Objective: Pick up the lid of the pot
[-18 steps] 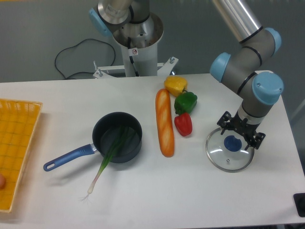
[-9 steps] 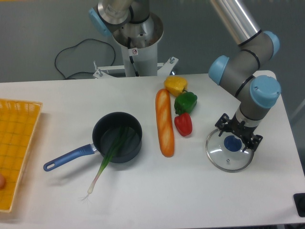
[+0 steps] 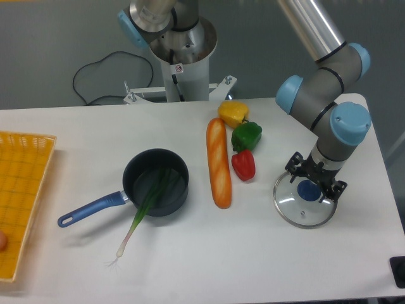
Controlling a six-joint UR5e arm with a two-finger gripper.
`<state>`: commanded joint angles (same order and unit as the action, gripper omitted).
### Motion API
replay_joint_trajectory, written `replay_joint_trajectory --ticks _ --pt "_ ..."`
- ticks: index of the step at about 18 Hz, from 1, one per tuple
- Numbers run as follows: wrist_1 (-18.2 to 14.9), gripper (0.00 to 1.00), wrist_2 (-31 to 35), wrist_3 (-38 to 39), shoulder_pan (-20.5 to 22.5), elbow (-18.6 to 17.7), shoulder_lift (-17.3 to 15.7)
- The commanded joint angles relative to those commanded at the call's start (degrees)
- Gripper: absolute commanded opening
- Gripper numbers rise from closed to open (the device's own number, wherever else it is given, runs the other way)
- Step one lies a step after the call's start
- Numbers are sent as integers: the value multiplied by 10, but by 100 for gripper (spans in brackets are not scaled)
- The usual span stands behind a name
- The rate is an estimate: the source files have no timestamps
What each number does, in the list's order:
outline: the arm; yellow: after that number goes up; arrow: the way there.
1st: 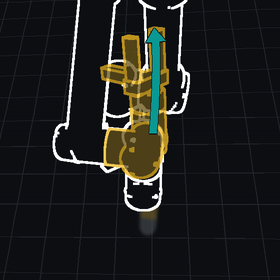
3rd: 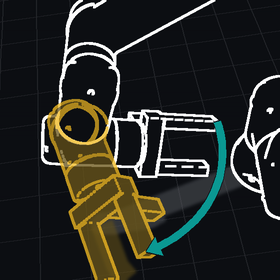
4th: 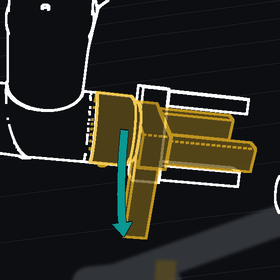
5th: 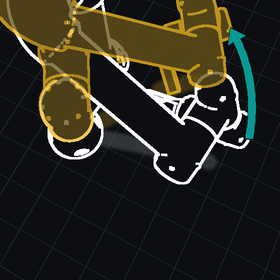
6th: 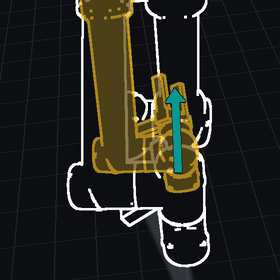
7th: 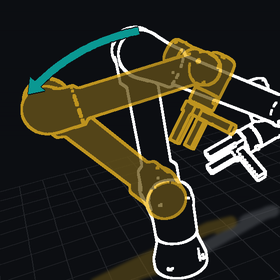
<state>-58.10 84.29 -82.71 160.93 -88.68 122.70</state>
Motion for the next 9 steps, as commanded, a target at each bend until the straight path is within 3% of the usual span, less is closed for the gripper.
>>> replay_joint_trajectory --ticks 9 --pt "1 76 0 -15 1 -4 0"
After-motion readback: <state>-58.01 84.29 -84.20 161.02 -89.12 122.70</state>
